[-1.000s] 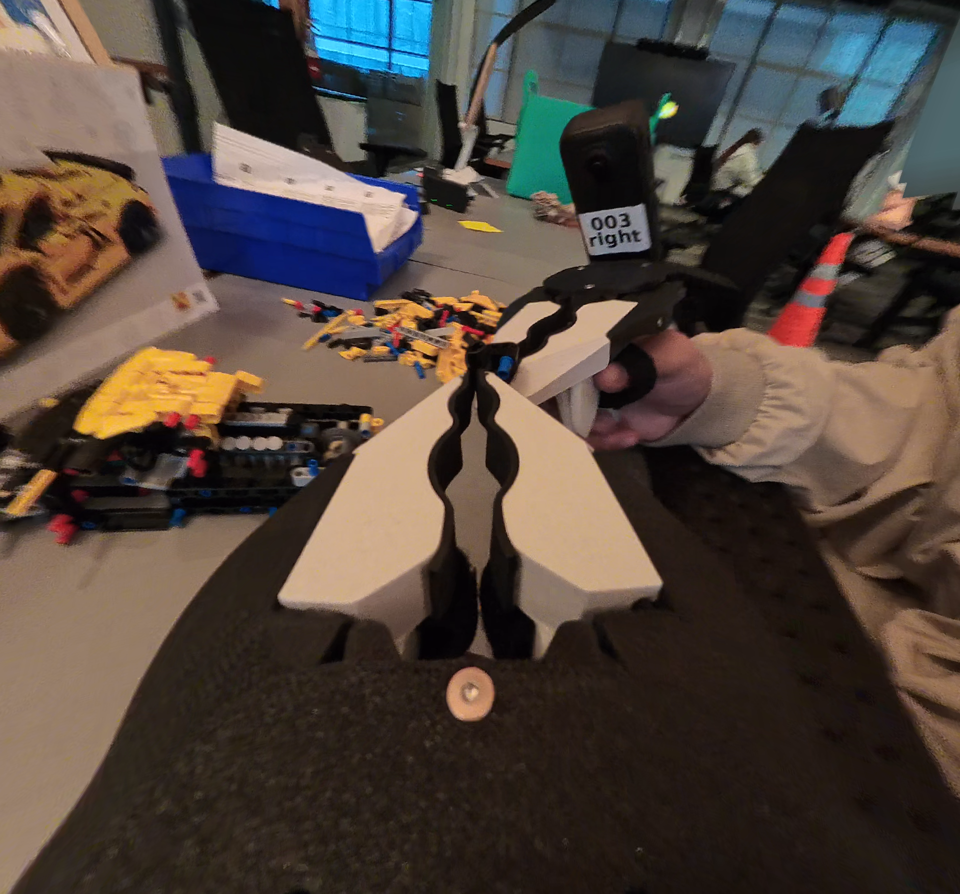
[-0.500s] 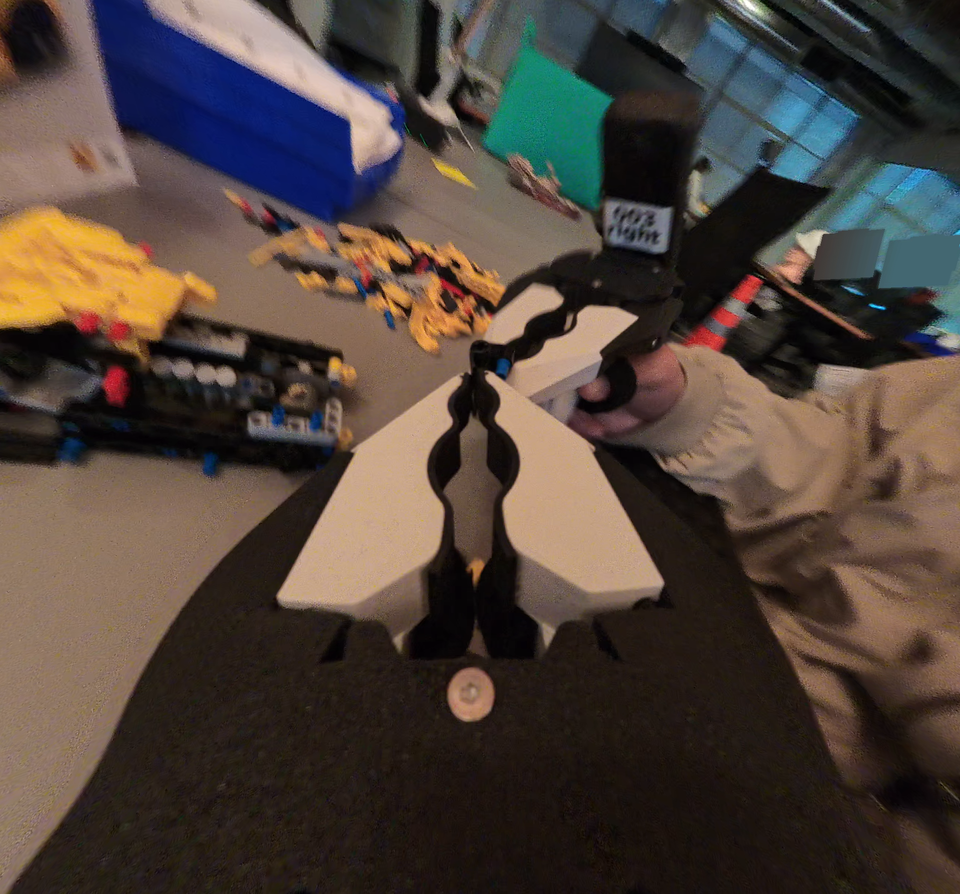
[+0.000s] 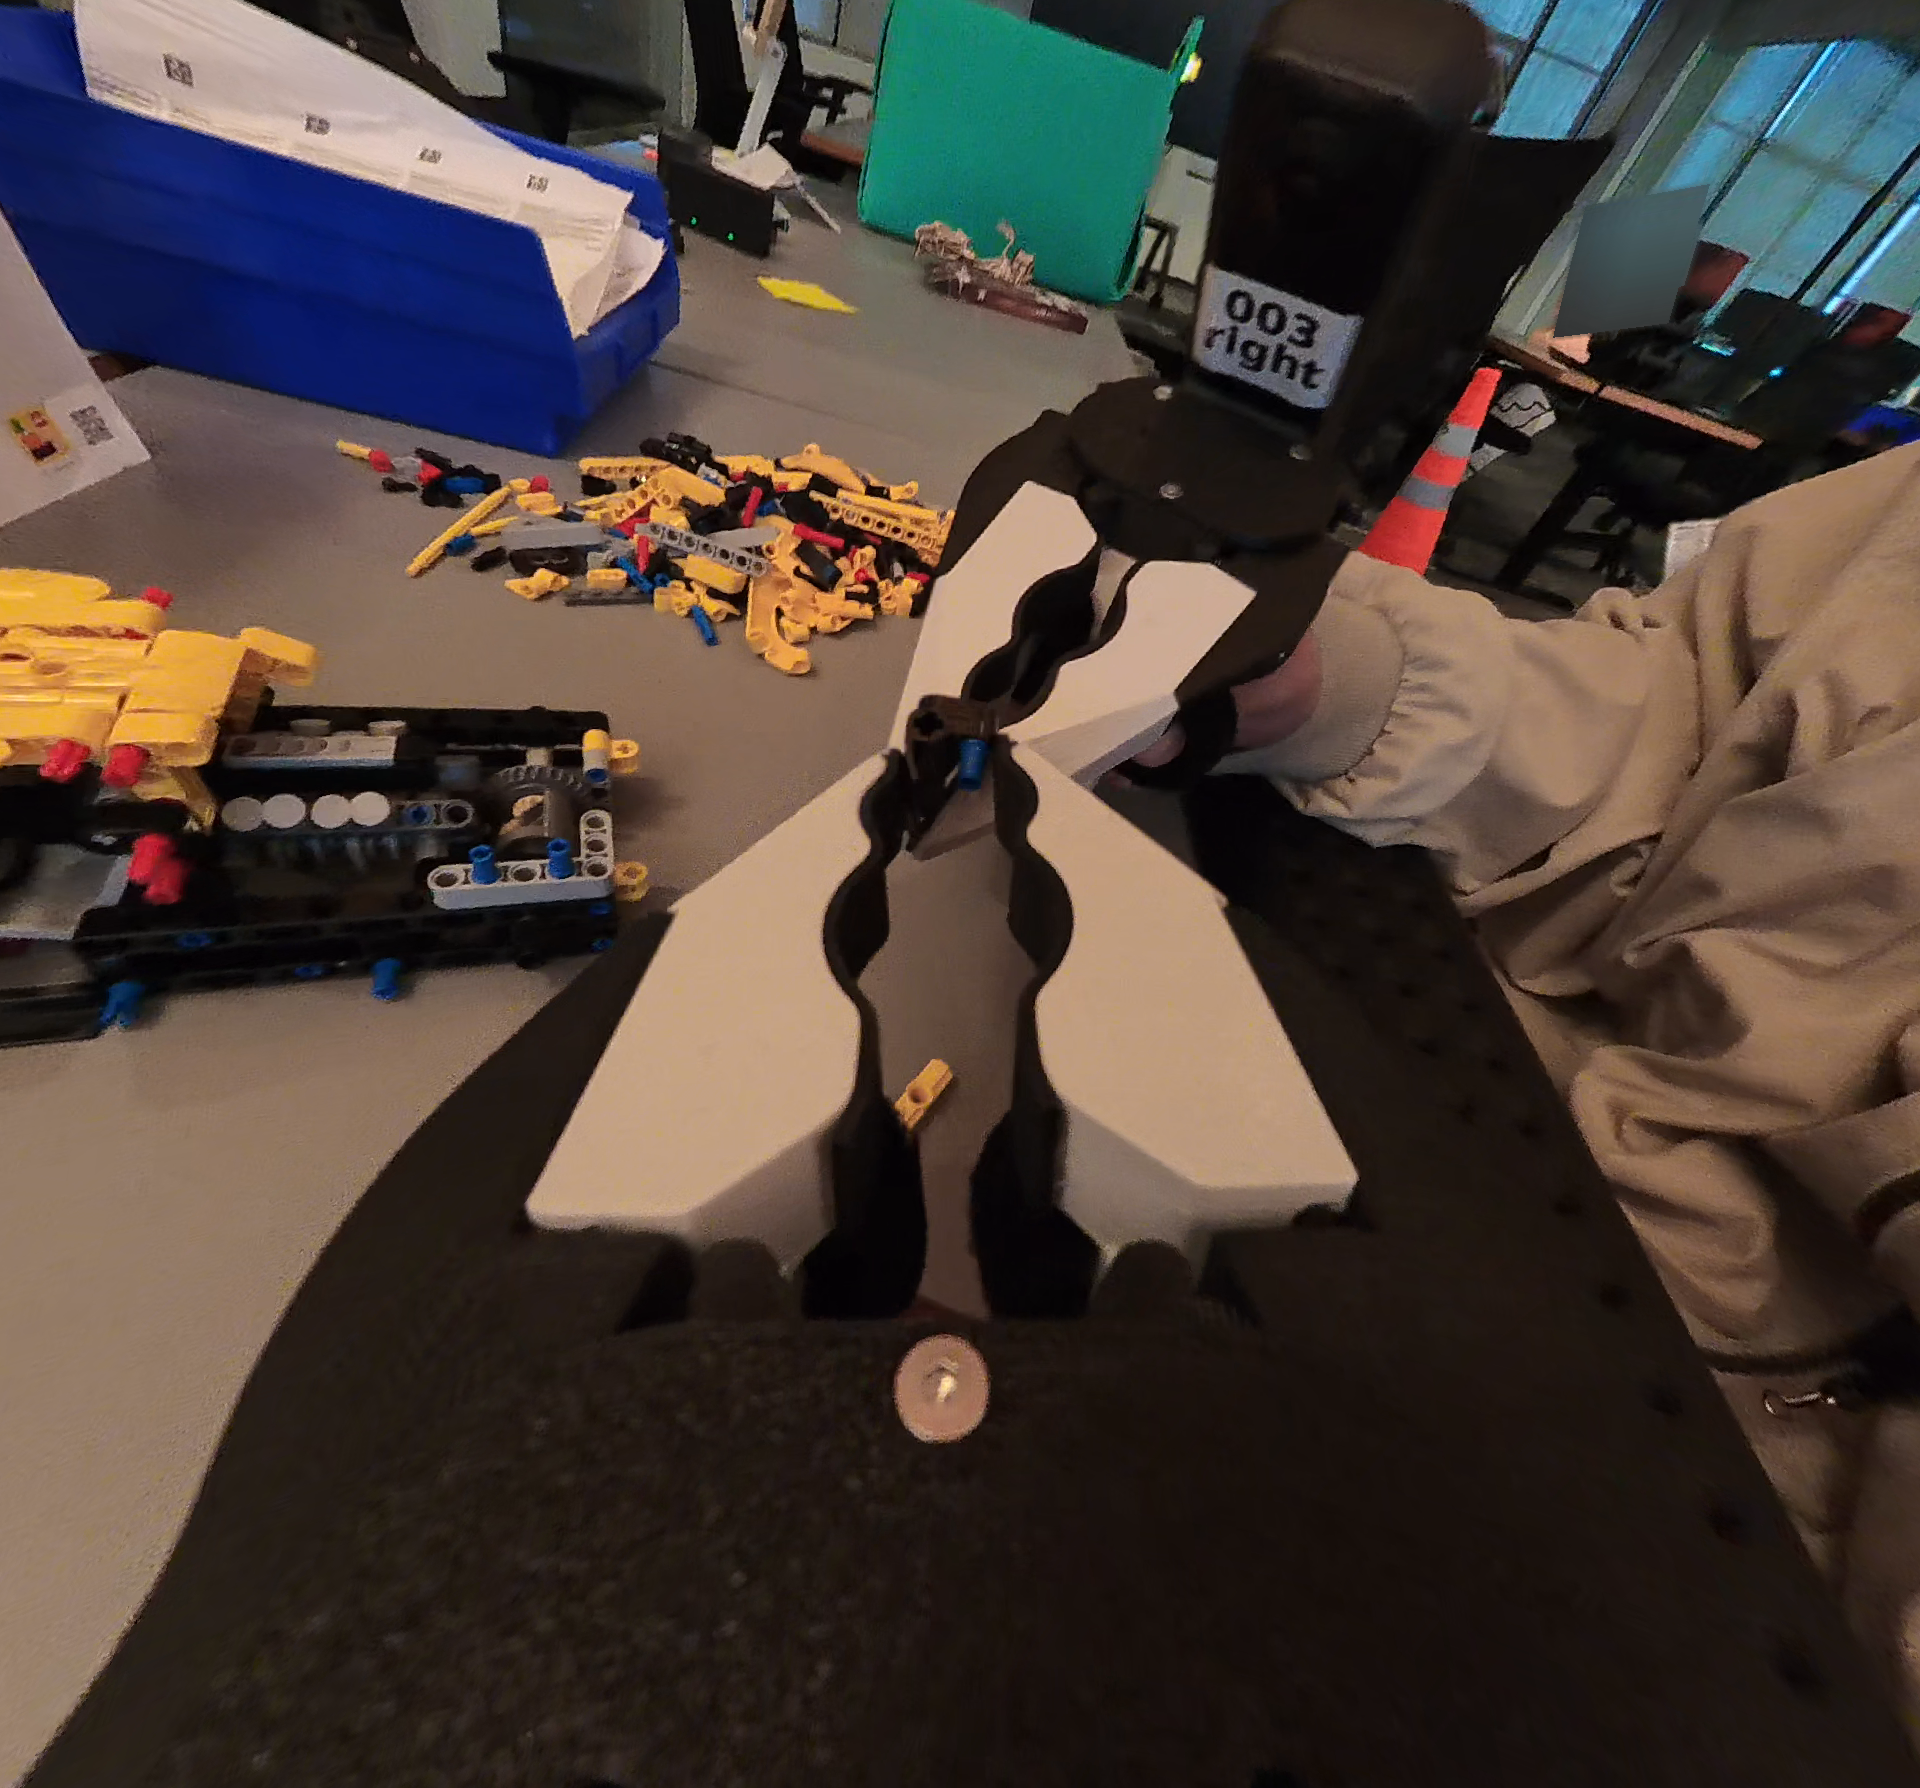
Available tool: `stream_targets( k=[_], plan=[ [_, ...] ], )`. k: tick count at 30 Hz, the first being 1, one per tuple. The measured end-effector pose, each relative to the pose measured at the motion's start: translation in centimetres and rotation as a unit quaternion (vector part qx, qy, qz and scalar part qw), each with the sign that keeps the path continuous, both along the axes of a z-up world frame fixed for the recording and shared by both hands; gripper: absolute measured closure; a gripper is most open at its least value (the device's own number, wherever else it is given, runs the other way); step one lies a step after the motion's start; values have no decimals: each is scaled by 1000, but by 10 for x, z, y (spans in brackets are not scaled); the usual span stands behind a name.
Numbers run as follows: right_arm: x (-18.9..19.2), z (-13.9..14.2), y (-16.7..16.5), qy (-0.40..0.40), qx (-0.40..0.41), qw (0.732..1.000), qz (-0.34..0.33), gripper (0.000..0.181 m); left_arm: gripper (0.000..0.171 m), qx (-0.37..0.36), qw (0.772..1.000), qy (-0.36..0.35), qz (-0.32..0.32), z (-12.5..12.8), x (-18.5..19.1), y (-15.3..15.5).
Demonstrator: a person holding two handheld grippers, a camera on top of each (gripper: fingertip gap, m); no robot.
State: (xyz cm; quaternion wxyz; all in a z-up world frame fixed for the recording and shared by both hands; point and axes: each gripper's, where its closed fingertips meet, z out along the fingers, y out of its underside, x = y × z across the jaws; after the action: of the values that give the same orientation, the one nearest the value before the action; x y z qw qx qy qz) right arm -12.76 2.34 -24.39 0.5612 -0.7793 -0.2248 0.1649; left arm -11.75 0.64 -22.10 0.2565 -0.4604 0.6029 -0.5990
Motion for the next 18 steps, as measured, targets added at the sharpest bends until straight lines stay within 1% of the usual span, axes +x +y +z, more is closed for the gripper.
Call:
stream_targets(
  k=[1,3,4,6,7,9,16,18],
  plan=[
    [-3,4,-1,22,3,1000,10,178,156,-1,1000,-15,0,5,-1,-1],
    [-8,23,-6,110,11,993,41,178,158,-43,998,-53,0,23,-3,-3],
    [-9,33,-9,165,5,984,59,178,159,-75,995,-65,0,31,-3,-3],
    [-6,38,-10,245,-20,966,75,179,160,-120,990,-67,8,36,1,0],
    [-4,38,-10,260,-29,962,74,179,160,-134,989,-66,13,36,4,1],
    [-5,36,-11,260,-37,962,76,179,161,-157,985,-67,17,35,6,1],
    [1,26,-5,284,-76,954,65,179,162,-155,985,-54,46,28,13,9],
    [2,27,-5,285,-76,953,66,179,162,-138,987,-55,54,28,14,9]
  ],
)
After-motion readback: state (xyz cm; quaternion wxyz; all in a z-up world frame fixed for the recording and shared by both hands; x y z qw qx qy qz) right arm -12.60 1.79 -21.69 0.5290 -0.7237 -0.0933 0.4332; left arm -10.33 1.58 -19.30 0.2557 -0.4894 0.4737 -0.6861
